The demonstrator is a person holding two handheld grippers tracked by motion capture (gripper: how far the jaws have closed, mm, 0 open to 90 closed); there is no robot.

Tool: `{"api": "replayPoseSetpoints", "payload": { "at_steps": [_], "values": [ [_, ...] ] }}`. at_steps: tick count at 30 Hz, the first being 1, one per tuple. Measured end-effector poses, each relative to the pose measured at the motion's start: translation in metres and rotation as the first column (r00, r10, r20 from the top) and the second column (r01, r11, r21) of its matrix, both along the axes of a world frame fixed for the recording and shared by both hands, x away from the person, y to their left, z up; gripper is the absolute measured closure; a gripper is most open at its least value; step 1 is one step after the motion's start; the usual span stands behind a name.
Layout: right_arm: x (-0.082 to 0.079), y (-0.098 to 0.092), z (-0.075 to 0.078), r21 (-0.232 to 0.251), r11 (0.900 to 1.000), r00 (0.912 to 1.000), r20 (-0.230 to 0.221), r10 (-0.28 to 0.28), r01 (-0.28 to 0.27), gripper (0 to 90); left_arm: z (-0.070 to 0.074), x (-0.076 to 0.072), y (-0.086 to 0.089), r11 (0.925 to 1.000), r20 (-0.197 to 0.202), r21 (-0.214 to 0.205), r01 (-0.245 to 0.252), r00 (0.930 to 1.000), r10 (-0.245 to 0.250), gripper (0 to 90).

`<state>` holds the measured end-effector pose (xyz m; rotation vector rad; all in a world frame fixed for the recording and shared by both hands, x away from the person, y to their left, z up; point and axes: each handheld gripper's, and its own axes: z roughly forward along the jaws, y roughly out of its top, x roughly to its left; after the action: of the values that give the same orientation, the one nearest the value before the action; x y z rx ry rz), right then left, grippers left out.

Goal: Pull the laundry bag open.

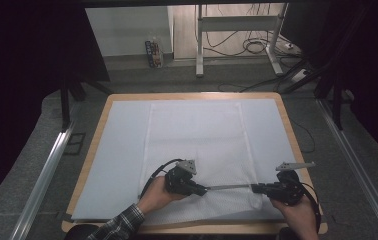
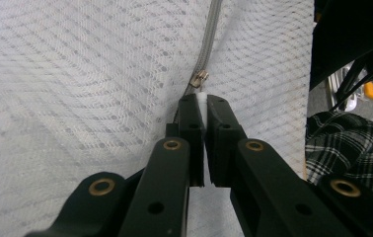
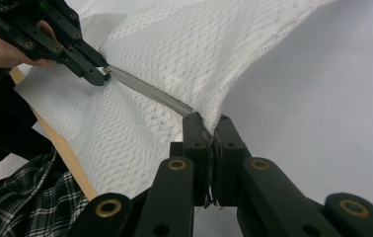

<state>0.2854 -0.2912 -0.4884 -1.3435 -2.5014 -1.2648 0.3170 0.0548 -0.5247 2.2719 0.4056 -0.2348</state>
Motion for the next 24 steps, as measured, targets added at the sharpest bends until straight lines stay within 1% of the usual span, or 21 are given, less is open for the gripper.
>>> {"api": "replayPoseSetpoints", "payload": {
  "at_steps": [1, 2, 3, 5, 7, 12, 18, 20, 23, 24],
  "values": [
    [0.0, 0.0, 0.0, 0.002, 1.0, 1.0, -0.004, 0.002, -0.002, 86.1, 0.0, 0.0, 0.001, 1.0, 0.004, 0.006, -0.001, 1.0, 0.001, 86.9],
    [0.0, 0.0, 0.0, -0.008, 1.0, 1.0, 0.001, -0.003, 0.003, 86.0, 0.0, 0.0, 0.002, 1.0, 0.0, 0.003, -0.002, 1.0, 0.002, 86.9],
    [0.0, 0.0, 0.0, -0.002, 1.0, 1.0, -0.002, 0.0, 0.0, 86.0, 0.0, 0.0, 0.002, 1.0, 0.001, 0.006, -0.003, 1.0, 0.003, 86.8],
    [0.0, 0.0, 0.0, -0.005, 1.0, 1.0, -0.002, 0.002, -0.002, 86.0, 0.0, 0.0, 0.004, 1.0, -0.002, -0.001, -0.005, 1.0, 0.005, 86.9],
    [0.0, 0.001, 0.0, -0.013, 0.9999, 1.0, 0.002, 0.004, -0.004, 86.0, 0.001, -0.001, 0.005, 0.9999, 0.008, 0.013, -0.006, 0.9999, 0.006, 86.8],
    [0.0, 0.0, 0.0, -0.009, 1.0, 1.0, 0.0, -0.005, 0.005, 86.1, 0.0, -0.001, 0.01, 0.9997, 0.004, 0.017, -0.018, 0.9998, 0.018, 86.9],
    [0.0, 0.001, 0.0, -0.007, 1.0, 1.0, -0.001, 0.002, -0.002, 86.0, 0.001, -0.003, 0.014, 0.9999, 0.003, 0.007, -0.015, 0.9999, 0.015, 86.9],
    [-0.001, 0.001, 0.0, -0.012, 0.9999, 1.0, 0.0, 0.0, 0.0, 86.0, 0.001, -0.004, 0.015, 0.9996, 0.009, 0.018, -0.02, 0.9998, 0.02, 86.9],
    [0.0, -0.001, 0.0, -0.005, 1.0, 1.0, 0.0, -0.003, 0.003, 86.0, 0.001, -0.003, 0.021, 0.9993, -0.003, 0.007, -0.035, 0.9994, 0.035, 86.9],
    [0.0, -0.001, 0.0, -0.002, 1.0, 1.0, 0.0, -0.005, 0.005, 86.1, 0.001, -0.003, 0.022, 0.9993, -0.001, 0.007, -0.036, 0.9993, 0.036, 86.9]
  ]
}}
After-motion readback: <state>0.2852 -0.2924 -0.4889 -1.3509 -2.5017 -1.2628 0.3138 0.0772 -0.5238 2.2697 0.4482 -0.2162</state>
